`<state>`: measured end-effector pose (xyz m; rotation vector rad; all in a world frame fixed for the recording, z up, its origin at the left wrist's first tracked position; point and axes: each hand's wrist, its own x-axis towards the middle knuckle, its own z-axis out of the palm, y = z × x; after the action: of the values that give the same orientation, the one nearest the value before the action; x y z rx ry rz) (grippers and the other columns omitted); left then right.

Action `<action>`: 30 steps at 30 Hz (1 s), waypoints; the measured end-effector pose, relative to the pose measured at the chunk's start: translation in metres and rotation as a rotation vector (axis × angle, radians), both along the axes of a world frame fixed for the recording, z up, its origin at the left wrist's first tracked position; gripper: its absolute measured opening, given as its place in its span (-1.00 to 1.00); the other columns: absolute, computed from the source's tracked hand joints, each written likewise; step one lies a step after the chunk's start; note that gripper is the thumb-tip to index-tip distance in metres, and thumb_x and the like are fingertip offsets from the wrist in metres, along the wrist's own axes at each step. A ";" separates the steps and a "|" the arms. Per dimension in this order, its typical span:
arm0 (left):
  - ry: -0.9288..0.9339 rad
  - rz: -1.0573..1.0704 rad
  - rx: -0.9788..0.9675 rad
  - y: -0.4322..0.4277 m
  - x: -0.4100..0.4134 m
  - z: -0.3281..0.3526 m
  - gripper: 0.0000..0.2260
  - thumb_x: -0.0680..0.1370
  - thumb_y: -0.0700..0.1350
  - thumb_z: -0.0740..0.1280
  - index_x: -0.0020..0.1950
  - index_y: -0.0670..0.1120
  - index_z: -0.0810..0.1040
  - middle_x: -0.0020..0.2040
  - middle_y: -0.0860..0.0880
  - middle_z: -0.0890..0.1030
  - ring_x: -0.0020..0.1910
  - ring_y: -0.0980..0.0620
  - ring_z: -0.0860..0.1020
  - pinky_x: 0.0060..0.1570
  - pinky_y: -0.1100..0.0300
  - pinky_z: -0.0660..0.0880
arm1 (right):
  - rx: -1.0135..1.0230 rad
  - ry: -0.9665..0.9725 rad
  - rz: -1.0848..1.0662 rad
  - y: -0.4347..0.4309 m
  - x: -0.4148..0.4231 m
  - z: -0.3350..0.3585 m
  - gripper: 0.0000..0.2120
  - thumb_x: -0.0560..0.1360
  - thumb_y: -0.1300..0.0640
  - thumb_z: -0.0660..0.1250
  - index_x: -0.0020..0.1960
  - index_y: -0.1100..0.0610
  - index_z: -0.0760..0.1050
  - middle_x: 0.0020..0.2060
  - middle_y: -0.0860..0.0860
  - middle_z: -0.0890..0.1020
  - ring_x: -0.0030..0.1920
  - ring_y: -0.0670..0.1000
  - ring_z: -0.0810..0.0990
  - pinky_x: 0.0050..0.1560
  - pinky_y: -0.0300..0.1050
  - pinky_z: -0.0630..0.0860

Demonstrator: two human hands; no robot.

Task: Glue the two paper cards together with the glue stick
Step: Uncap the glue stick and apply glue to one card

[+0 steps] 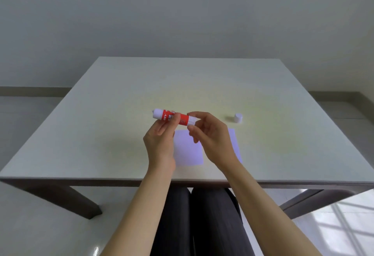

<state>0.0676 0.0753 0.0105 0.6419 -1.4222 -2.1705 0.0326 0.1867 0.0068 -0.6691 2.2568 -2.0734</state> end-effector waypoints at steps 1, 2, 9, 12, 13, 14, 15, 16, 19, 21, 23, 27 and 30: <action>-0.004 -0.014 0.001 0.001 0.001 0.000 -0.99 0.40 -0.04 0.47 -0.22 0.07 0.68 -0.15 0.17 0.71 0.08 0.06 0.61 0.25 0.04 0.44 | 0.014 -0.027 -0.023 -0.002 0.002 -0.001 -0.91 0.55 0.21 0.25 -0.01 0.11 0.53 -0.46 -0.04 0.52 -0.44 -0.05 0.46 -0.29 -0.15 0.46; -0.003 -0.035 -0.008 0.003 0.001 0.000 -0.99 0.40 -0.04 0.47 -0.20 0.07 0.69 -0.12 0.14 0.71 0.08 0.07 0.61 0.26 0.04 0.44 | 0.030 -0.072 -0.066 -0.006 0.003 -0.001 -0.85 0.58 0.13 0.20 -0.10 0.11 0.51 -0.48 -0.05 0.50 -0.47 -0.06 0.44 -0.30 -0.13 0.45; -0.004 -0.070 -0.048 0.008 0.004 -0.004 -0.95 0.37 0.02 0.47 -0.23 0.07 0.70 -0.17 0.14 0.70 -0.15 0.15 0.58 0.04 0.17 0.43 | 0.098 -0.098 -0.156 -0.005 0.010 0.001 -0.72 0.53 -0.10 0.22 -0.20 0.07 0.48 -0.49 -0.12 0.49 -0.46 -0.06 0.48 -0.34 -0.15 0.46; -0.021 -0.057 -0.054 0.007 0.004 -0.004 -0.90 0.32 0.10 0.44 -0.27 0.12 0.70 -0.24 0.17 0.69 -0.11 0.12 0.59 0.04 0.19 0.45 | 0.124 0.163 -0.141 -0.001 0.013 -0.004 -0.91 0.53 0.08 0.29 0.02 0.05 0.44 -0.33 -0.06 0.56 -0.35 0.00 0.55 -0.27 -0.15 0.52; -0.016 -0.072 -0.061 0.007 0.004 -0.003 -0.90 0.32 0.10 0.44 -0.26 0.12 0.70 -0.21 0.16 0.71 -0.08 0.12 0.61 0.05 0.20 0.46 | 0.118 0.111 -0.132 0.000 0.013 -0.004 -0.92 0.55 0.08 0.26 -0.06 0.08 0.47 -0.39 -0.04 0.54 -0.41 -0.01 0.52 -0.35 -0.15 0.48; -0.002 -0.093 -0.068 0.008 0.004 -0.003 -0.90 0.32 0.08 0.45 -0.26 0.10 0.70 -0.16 0.12 0.72 -0.06 0.14 0.62 0.04 0.21 0.46 | 0.097 -0.008 -0.116 0.000 0.012 -0.005 -0.80 0.57 0.03 0.21 -0.16 0.11 0.48 -0.47 -0.04 0.50 -0.50 -0.03 0.46 -0.43 -0.18 0.42; 0.011 -0.115 -0.075 0.008 0.005 -0.003 -0.92 0.33 0.06 0.46 -0.25 0.09 0.70 -0.13 0.10 0.73 -0.04 0.17 0.63 0.03 0.24 0.45 | 0.058 -0.191 -0.082 0.001 0.011 -0.004 -0.66 0.58 -0.04 0.16 -0.27 0.12 0.47 -0.54 -0.05 0.43 -0.58 -0.05 0.38 -0.51 -0.23 0.35; 0.018 -0.138 -0.091 0.009 0.005 -0.003 -0.94 0.35 0.04 0.46 -0.24 0.10 0.70 -0.11 0.10 0.73 -0.03 0.21 0.63 0.00 0.29 0.43 | -0.029 -0.439 -0.033 0.002 0.010 0.000 -0.55 0.58 -0.10 0.13 -0.38 0.12 0.42 -0.57 -0.05 0.36 -0.63 -0.06 0.29 -0.58 -0.26 0.28; 0.019 -0.166 -0.136 0.009 0.008 -0.004 -0.97 0.39 0.01 0.45 -0.22 0.12 0.70 -0.10 0.15 0.72 -0.04 0.31 0.62 -0.10 0.44 0.43 | -0.144 -0.672 0.013 0.004 0.008 0.006 -0.49 0.56 -0.18 0.11 -0.44 0.11 0.35 -0.57 -0.03 0.32 -0.62 -0.06 0.23 -0.60 -0.25 0.23; 0.018 -0.142 -0.125 0.009 0.008 -0.003 -0.95 0.36 0.04 0.45 -0.23 0.11 0.70 -0.13 0.14 0.72 -0.06 0.26 0.63 -0.08 0.37 0.47 | -0.017 -0.236 -0.075 0.003 0.014 0.003 -0.71 0.56 -0.08 0.19 -0.22 0.07 0.47 -0.50 -0.01 0.48 -0.53 -0.04 0.43 -0.46 -0.26 0.40; 0.021 -0.122 -0.097 0.009 0.008 0.000 -0.91 0.35 0.07 0.43 -0.24 0.10 0.70 -0.13 0.11 0.73 -0.01 0.17 0.64 0.03 0.24 0.49 | 0.060 0.115 -0.152 0.002 0.018 0.000 -0.94 0.53 0.08 0.29 -0.02 0.02 0.43 -0.38 0.03 0.56 -0.39 -0.04 0.53 -0.31 -0.36 0.45; 0.062 -0.144 -0.079 0.009 0.009 0.002 -0.94 0.40 -0.01 0.43 -0.22 0.08 0.71 -0.09 0.08 0.73 -0.04 0.17 0.65 -0.03 0.26 0.50 | -0.090 -0.286 -0.013 0.002 0.017 0.003 -0.74 0.59 0.02 0.18 -0.14 0.18 0.45 -0.55 0.00 0.45 -0.58 -0.02 0.42 -0.36 -0.13 0.50; 0.115 -0.205 -0.106 0.010 0.013 0.001 -0.91 0.45 -0.09 0.42 -0.17 0.08 0.71 -0.03 0.02 0.72 0.04 0.12 0.64 0.10 0.22 0.52 | -0.235 -0.817 0.173 0.004 0.015 0.011 -0.47 0.58 -0.19 0.05 -0.34 0.19 0.41 -0.65 -0.06 0.24 -0.69 -0.06 0.18 -0.54 -0.22 0.41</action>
<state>0.0806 0.0849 0.0116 0.3404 -1.5881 -2.2267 0.0479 0.1907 0.0182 0.0201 1.4704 -2.0146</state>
